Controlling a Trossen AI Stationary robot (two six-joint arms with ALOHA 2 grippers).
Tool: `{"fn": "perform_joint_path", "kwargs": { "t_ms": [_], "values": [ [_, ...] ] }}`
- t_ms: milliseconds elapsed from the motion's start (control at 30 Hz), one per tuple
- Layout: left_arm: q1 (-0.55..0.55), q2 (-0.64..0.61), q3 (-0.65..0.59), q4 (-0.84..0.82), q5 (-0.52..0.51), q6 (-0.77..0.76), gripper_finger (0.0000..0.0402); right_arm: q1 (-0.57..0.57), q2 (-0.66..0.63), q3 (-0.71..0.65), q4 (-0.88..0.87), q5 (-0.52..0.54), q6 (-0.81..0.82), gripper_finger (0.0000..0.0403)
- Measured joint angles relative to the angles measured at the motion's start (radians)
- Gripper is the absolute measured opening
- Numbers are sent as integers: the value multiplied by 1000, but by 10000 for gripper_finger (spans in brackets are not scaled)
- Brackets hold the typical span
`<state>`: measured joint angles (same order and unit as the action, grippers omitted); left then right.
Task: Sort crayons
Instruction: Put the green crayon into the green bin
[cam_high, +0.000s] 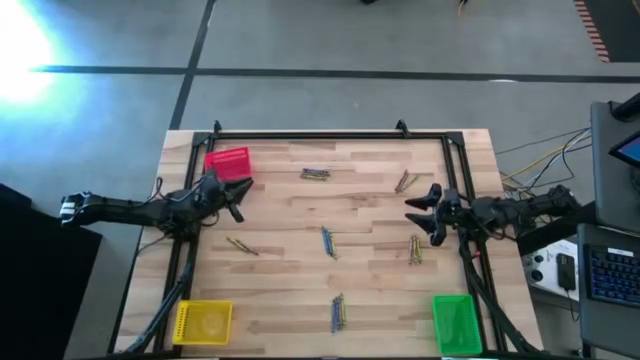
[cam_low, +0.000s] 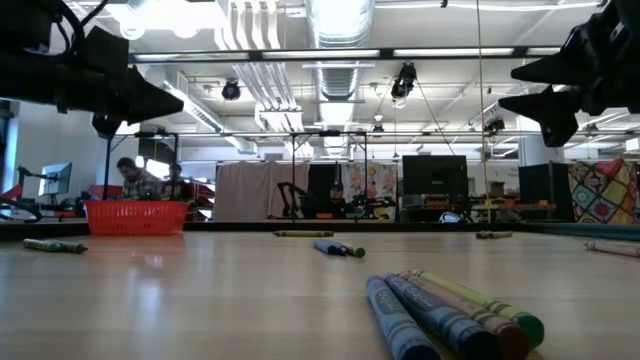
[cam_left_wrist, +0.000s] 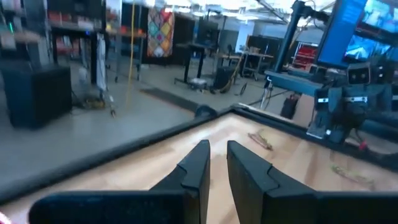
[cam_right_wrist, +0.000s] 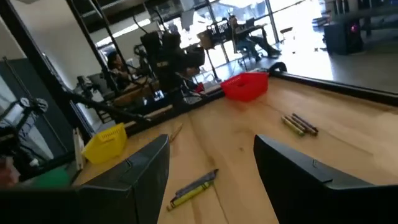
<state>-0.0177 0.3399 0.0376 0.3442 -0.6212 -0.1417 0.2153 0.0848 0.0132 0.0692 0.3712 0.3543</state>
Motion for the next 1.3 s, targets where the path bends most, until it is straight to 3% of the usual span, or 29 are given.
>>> {"fn": "perform_joint_path", "kwargs": {
  "t_ms": [133, 433, 533, 833, 1000, 1300],
  "values": [
    [0, 0, 0, 35, 0, 213, 39, 0, 44, 0, 43, 105, -20, 224],
    [0, 8, 0, 42, 0, 201, 39, 0, 153, 0, 113, 406, -51, 224],
    [0, 22, 0, 42, 1, 174, 39, 0, 168, 0, 129, 443, -50, 224],
    [0, 129, 0, 57, -21, -3, 43, 0, 179, 0, 171, 457, -5, 224],
    [0, 230, 0, 161, -43, -7, 72, 0, 188, 0, 175, 368, 7, 224],
    [0, 418, 0, 211, -28, -182, 121, 0, 187, 0, 175, 365, 44, 224]
  ]
}}
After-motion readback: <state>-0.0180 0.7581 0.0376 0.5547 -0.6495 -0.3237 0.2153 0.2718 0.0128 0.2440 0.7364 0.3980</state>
